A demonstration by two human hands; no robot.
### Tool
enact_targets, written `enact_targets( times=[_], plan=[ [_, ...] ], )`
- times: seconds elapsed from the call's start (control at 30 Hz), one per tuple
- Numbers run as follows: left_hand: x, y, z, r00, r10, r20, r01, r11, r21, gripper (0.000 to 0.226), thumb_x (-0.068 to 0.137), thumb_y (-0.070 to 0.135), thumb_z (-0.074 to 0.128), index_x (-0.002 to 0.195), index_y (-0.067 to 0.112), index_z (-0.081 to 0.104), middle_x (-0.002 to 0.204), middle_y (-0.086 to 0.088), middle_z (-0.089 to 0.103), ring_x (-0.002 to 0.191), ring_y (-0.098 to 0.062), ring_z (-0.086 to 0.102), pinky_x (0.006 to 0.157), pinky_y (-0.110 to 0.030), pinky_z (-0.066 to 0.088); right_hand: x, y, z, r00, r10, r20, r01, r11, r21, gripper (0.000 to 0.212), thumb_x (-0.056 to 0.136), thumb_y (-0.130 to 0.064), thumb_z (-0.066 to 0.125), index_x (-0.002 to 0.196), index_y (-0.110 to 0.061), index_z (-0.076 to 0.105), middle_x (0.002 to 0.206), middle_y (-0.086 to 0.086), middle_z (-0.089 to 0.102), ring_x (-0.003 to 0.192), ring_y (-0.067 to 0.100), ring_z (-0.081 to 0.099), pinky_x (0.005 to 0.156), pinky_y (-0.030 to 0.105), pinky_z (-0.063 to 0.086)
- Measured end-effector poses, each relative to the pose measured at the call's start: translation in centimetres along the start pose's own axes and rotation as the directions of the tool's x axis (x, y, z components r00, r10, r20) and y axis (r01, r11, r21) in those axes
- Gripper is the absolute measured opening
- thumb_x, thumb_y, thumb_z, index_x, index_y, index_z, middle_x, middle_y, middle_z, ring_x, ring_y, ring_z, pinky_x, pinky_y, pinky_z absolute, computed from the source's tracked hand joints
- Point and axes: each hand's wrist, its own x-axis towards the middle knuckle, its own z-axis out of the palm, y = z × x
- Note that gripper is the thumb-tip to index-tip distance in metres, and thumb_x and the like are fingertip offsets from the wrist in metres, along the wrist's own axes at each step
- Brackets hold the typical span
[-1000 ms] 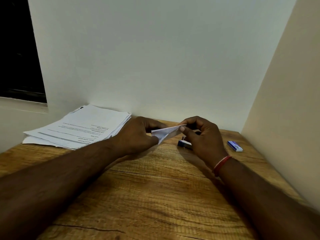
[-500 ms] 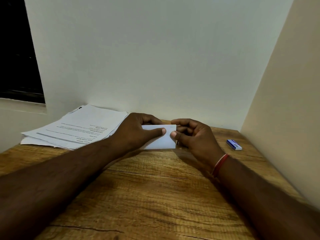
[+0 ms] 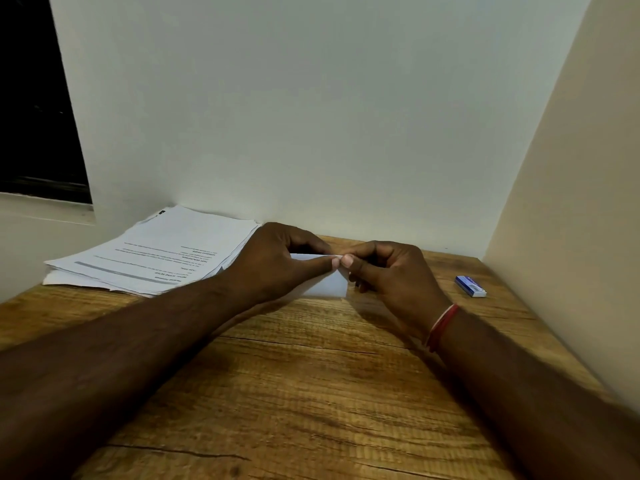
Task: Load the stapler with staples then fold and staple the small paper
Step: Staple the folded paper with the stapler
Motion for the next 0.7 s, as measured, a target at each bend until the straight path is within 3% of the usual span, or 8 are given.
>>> enact_targets(
  times=[0.2,0.3,0.4,0.5,0.6,0.7],
  plan=[
    [0.21,-0.04,0.27,0.999,0.023,-0.04,-0.02,0.998,0.067,0.011,0.093,0.038,0.092,0.103,0.033,0.092,0.098,0.022,0.086,0.101,0.009,0.078,0.087,-0.007,0.053,0.24,0.13,0.45,0.998,-0.026,-0.063,0.022,0.997,-0.067,0.007,0.103,-0.016,0.075,0.1,-0.014,0.081,0.081,0.0,0.078,0.07,0.007,0.069,0.064,0.024,0.056],
    [0.34,-0.32,0.09,0.997,-0.004,-0.076,0.009,0.997,0.073,0.01,0.091,0.039,0.093,0.1,0.033,0.092,0.094,0.023,0.085,0.094,0.009,0.078,0.08,-0.005,0.053,0.33,0.13,0.57,0.995,-0.013,-0.097,0.004,0.996,-0.088,0.009,0.106,-0.015,0.07,0.099,-0.014,0.077,0.085,0.004,0.075,0.071,0.007,0.067,0.063,0.022,0.054],
    [0.42,-0.53,0.04,0.996,-0.017,-0.084,0.024,0.997,0.071,0.009,0.091,0.039,0.093,0.099,0.033,0.093,0.093,0.022,0.085,0.092,0.008,0.078,0.076,-0.005,0.052,0.39,0.0,0.48,0.993,-0.005,-0.117,-0.008,0.993,-0.117,0.011,0.107,-0.016,0.068,0.1,-0.016,0.076,0.094,0.007,0.076,0.074,0.007,0.067,0.065,0.026,0.057],
    [0.42,-0.62,0.13,0.997,-0.02,-0.081,0.026,0.997,0.073,0.009,0.092,0.039,0.092,0.099,0.033,0.093,0.094,0.022,0.085,0.092,0.007,0.078,0.076,-0.006,0.052,0.41,0.05,0.46,0.992,-0.006,-0.123,-0.009,0.993,-0.121,0.011,0.107,-0.017,0.068,0.099,-0.018,0.076,0.096,0.005,0.076,0.077,0.009,0.069,0.072,0.04,0.062],
    [0.42,-0.78,0.22,0.997,-0.023,-0.08,0.028,0.998,0.062,0.008,0.092,0.038,0.092,0.098,0.033,0.093,0.093,0.021,0.086,0.092,0.005,0.079,0.075,-0.008,0.054,0.48,0.22,0.52,0.992,0.005,-0.128,-0.021,0.992,-0.127,0.011,0.106,-0.018,0.069,0.098,-0.019,0.076,0.098,0.003,0.076,0.091,0.02,0.073,0.081,0.051,0.065],
    [0.49,-0.96,0.27,0.997,-0.027,-0.077,0.032,0.998,0.057,0.007,0.093,0.038,0.091,0.098,0.034,0.092,0.093,0.022,0.085,0.091,0.005,0.079,0.073,-0.008,0.053,0.63,0.35,0.57,0.99,0.003,-0.141,-0.024,0.989,-0.146,0.011,0.106,-0.018,0.069,0.097,-0.02,0.076,0.099,-0.001,0.076,0.098,0.022,0.073,0.084,0.053,0.065]
  ],
)
